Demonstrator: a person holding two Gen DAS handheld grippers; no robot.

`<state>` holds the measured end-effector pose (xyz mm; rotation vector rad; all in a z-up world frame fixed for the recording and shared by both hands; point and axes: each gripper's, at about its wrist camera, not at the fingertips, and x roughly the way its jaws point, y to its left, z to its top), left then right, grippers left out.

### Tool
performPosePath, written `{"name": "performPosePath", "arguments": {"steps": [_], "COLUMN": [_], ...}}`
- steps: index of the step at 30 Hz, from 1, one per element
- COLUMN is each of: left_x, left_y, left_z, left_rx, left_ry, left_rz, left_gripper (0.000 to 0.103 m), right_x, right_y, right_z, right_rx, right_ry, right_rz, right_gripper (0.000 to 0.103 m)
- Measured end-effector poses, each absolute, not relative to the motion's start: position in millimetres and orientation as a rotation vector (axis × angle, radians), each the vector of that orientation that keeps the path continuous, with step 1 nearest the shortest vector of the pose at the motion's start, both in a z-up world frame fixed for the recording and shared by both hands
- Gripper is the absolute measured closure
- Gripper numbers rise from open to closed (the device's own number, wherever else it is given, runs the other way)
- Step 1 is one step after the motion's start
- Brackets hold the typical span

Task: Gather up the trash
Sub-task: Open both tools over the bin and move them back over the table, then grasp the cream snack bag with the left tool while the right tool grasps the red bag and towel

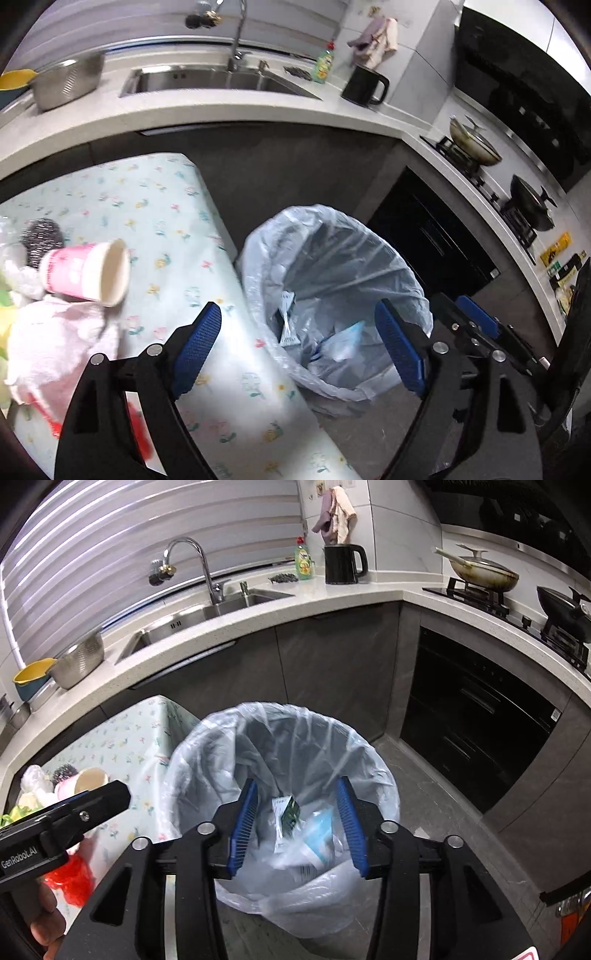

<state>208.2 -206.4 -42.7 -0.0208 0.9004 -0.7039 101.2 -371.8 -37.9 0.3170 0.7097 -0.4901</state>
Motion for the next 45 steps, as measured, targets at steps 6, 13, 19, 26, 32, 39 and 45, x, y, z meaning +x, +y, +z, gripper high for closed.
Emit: {"name": "performPosePath", "arguments": {"steps": [6,13,19,26,32,39,45], "left_x": [199,178,162,145,134,127,132], "left_y": [-175,-119,-65,3,55,103,129], "left_z": [-21,2,16,14,-3,-31,-58], "left_rx": [-0.017,-0.05,-0.073,-0.09,-0.109,-0.133,-0.161], "left_ry": [0.832,0.775,0.753,0.751,0.791,0.858,0.921], "left_rz": [-0.612,-0.499,-0.389,-0.266,-0.166,-0.083,-0.043], "left_gripper": [0.022,0.021,0.019,0.016,0.015,0.014,0.013], "right_x": [96,87,79,74,72,74,88], "right_y": [-341,-298,-251,-198,-160,-125,-111], "right_z": [-15,13,23,23,13,-6,-25], "right_rx": [0.288,0.25,0.227,0.201,0.186,0.176,0.168], "right_ry": [0.673,0.642,0.639,0.664,0.697,0.743,0.785], "right_rz": [-0.442,-0.37,-0.294,-0.214,-0.171,-0.138,-0.133], "right_gripper": [0.047,0.043,0.042,0.042,0.042,0.041,0.042]}}
